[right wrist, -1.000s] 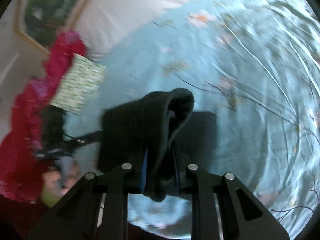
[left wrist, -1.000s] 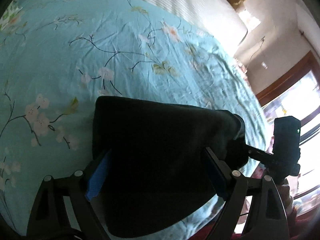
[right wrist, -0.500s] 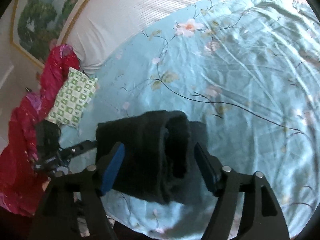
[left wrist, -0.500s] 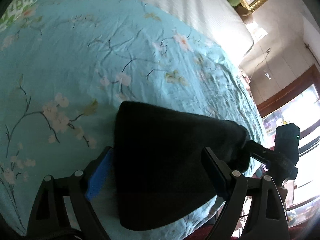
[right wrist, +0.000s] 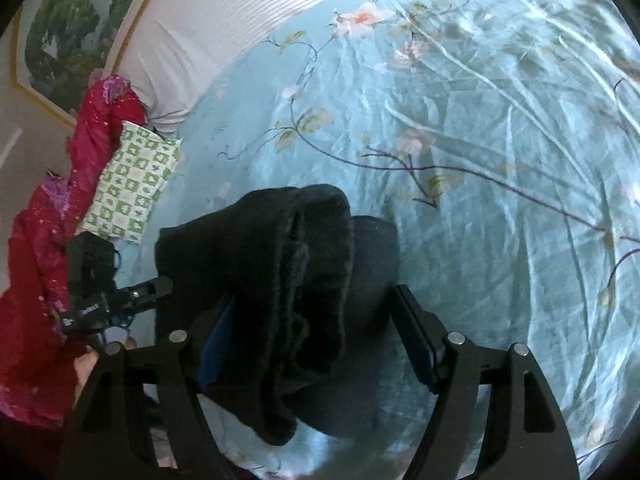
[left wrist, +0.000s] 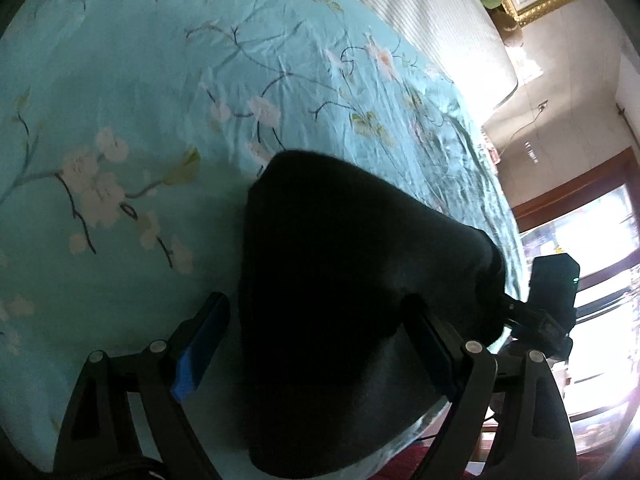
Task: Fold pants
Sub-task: 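Lower the folded bundle onto the sheet with both grippers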
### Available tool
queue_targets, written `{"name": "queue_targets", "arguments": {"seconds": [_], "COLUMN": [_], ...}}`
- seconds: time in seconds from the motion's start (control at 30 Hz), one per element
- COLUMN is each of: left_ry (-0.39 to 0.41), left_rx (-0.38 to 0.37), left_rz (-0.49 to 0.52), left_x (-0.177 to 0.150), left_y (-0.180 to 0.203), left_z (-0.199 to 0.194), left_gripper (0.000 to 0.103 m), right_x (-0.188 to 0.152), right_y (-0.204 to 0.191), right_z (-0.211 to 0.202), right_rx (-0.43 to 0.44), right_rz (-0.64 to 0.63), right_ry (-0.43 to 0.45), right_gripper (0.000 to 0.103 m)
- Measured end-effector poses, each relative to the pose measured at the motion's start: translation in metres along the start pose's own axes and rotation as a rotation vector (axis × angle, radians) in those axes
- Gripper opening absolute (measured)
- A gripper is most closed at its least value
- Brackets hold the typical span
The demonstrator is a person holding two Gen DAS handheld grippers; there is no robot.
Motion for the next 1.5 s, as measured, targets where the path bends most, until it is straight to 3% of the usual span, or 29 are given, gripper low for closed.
{"name": "queue_targets", "arguments": {"seconds": [0.4,0.5,0.63,0.73,1.1,1.5], "left_ry": [0.026,0.047,0.082,0.114,0.256,0.283], "left_rx": [-0.027,-0.046,-0.067,-0.096,-0.03,0.069], "left_rz": [0.021,0.022,0.044,0.05,0.07,0.004], "left_x": [-0.002,-0.005,-0.007,-0.003,0.035,0.091], "left_y": [0.018,0.022,0.031,0.037,0.031,-0.023], "left_z": [0.016,0.011,-0.004,-0.019,-0.077,-0.078], "left_gripper": [0.087,0.075,0.059,0.051,0.05,0.051], "right_x": [-0.003,-0.004,-0.002,0.005,0.064,0.135], "right_y": [0.002,-0.003,-0.015,-0.031,-0.084,-0.109], "right_z": [0.016,0.015,0.005,-0.001,0.008,0.074], "right_rx": [0.038,0.043,0.061,0.063,0.11,0.123], "right_rz": [0.014,0.005,-0.031,-0.083,-0.224,-0.269], "right_ry": [-0.051,-0.044,-0.016,0.014,0.073,0.006], "right_gripper": [0.077,0.072,0.056,0.052,0.051,0.051]}}
Point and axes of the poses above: each gripper's, at about its wrist camera, not at the fingertips, and z roughly the way its jaws point, y to its right, x to its top, the point moved 3 cm from there along z, roughly the way its jaws point, and after that the axes turned 6 degrees about -y, right-handed, at the moved point
